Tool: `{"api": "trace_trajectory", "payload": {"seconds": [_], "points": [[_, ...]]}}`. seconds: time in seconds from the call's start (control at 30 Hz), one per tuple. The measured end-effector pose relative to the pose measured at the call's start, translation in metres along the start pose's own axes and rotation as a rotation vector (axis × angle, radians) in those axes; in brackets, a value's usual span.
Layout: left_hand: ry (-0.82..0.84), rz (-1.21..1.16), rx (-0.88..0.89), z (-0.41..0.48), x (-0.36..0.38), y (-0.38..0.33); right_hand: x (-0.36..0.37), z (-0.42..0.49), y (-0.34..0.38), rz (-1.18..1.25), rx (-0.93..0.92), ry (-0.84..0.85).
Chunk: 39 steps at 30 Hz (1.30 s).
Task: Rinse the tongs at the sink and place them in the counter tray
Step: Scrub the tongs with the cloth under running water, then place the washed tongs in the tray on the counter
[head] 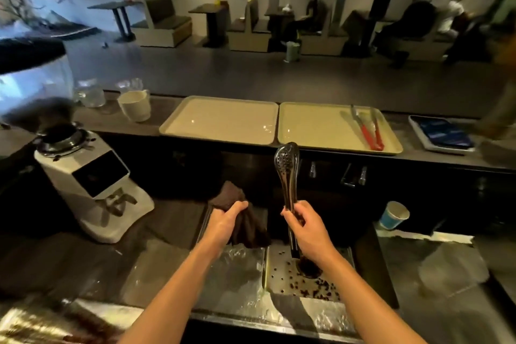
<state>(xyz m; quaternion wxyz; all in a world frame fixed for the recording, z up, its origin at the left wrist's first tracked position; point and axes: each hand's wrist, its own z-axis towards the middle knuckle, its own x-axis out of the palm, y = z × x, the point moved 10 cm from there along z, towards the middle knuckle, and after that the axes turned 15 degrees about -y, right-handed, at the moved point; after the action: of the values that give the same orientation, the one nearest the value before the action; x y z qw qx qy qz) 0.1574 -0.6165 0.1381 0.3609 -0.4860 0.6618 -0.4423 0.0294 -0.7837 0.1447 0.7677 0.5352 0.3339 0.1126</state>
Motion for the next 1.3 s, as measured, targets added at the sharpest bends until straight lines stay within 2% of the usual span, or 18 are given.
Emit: {"api": "trace_trajectory", "payload": {"seconds": [0.07, 0.3, 0.43, 0.53, 0.7, 0.9, 1.0, 1.2, 1.3], "points": [[0.016, -0.02, -0.015, 0.008, 0.045, -0.006, -0.022, 0.027, -0.017, -0.01, -0.004, -0.009], [0.067, -0.044, 0.003, 0.03, 0.134, -0.035, -0.073, 0.086, -0.03, -0.017, -0.057, -0.045], [0.1, -0.042, 0.04, 0.042, 0.175, -0.062, -0.101, 0.129, -0.023, -0.113, -0.152, -0.101], [0.127, -0.037, 0.049, 0.053, 0.197, -0.08, -0.12, 0.168, -0.023, -0.216, -0.147, -0.176], [0.17, -0.004, 0.07, 0.071, 0.226, -0.105, -0.137, 0.229, -0.012, -0.408, -0.032, -0.235], [0.191, 0.037, 0.042, 0.085, 0.249, -0.109, -0.137, 0.282, 0.0, -0.799, -0.07, -0.219], [0.208, 0.04, 0.038, 0.089, 0.255, -0.108, -0.129, 0.304, -0.009, -0.863, -0.041, -0.22], [0.225, 0.027, 0.019, 0.093, 0.258, -0.104, -0.108, 0.321, -0.02, -1.09, -0.075, -0.11], [0.235, 0.029, 0.025, 0.093, 0.258, -0.106, -0.103, 0.324, -0.033, -1.106, 0.005, -0.116]]}}
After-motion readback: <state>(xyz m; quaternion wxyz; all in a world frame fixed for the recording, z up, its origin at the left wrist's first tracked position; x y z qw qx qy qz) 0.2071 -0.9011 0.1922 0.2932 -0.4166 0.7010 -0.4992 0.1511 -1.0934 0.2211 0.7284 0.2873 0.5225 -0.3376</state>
